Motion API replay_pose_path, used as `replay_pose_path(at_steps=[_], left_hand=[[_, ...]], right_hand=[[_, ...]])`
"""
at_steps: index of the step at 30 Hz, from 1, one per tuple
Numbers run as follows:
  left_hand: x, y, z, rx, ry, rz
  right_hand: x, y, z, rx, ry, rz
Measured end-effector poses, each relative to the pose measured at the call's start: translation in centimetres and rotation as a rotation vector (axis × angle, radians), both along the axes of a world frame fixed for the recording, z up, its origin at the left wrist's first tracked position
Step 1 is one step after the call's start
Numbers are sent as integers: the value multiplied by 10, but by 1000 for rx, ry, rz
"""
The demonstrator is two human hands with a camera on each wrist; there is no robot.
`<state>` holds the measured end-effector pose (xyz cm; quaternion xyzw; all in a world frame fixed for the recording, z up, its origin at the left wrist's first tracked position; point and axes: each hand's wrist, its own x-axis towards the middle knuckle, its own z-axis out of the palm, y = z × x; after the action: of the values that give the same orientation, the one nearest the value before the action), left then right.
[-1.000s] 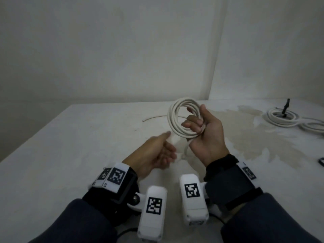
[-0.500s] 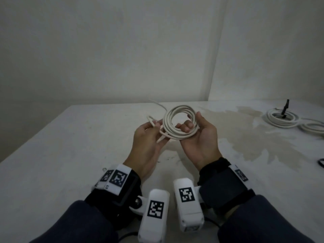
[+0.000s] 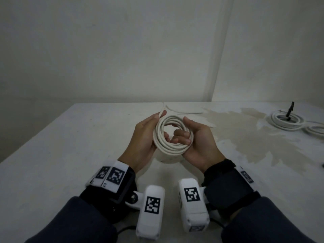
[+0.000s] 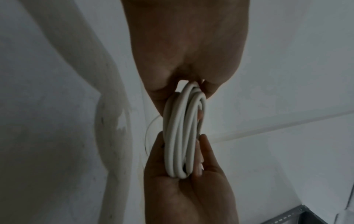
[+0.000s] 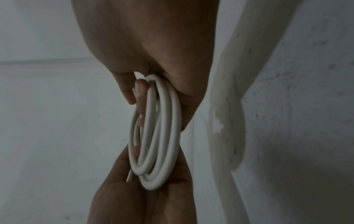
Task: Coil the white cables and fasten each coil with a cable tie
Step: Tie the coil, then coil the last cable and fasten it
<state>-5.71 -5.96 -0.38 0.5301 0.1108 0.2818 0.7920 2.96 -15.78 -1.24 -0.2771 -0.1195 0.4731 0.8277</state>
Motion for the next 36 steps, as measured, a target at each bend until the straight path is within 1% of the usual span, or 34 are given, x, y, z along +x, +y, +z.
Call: replay_pose_path(at_steps=[2,5,7,10,13,18,23,26,28,31,33,36], left_hand=[[-2,1,3,-35,18,-58],[-3,3,4,-91,53,-141],[-2,6,2,-127,89,-160],[-1,9,0,-192,86,-194],[-1,10,-1,-200,84,-211],[-3,8,1,-210,70,-226],[-7,9,3,-65,107,-237],[-11,12,7,-23,152,-292],[-13,13,8,-13,164,-291],[-11,8,9,103,195,-174],[-7,4,9,188,207,-72],[-6,0,10,234,185,2]], right_hand=[[-1,0,0,-35,-32,33],[-2,1,0,-88,-89,38],[-2,1,-1,-104,-129,7],[-1,1,-1,-125,-182,-72],[-4,1,1,-149,-267,-65],[-4,0,5,-173,-317,-50],[-5,-4,7,-146,-343,-25],[-9,-6,8,-164,-456,-21],[-10,-6,8,-172,-528,-32],[-13,-2,7,-179,-592,-50],[-13,1,7,-194,-572,-84],[-13,3,5,-228,-545,-124]])
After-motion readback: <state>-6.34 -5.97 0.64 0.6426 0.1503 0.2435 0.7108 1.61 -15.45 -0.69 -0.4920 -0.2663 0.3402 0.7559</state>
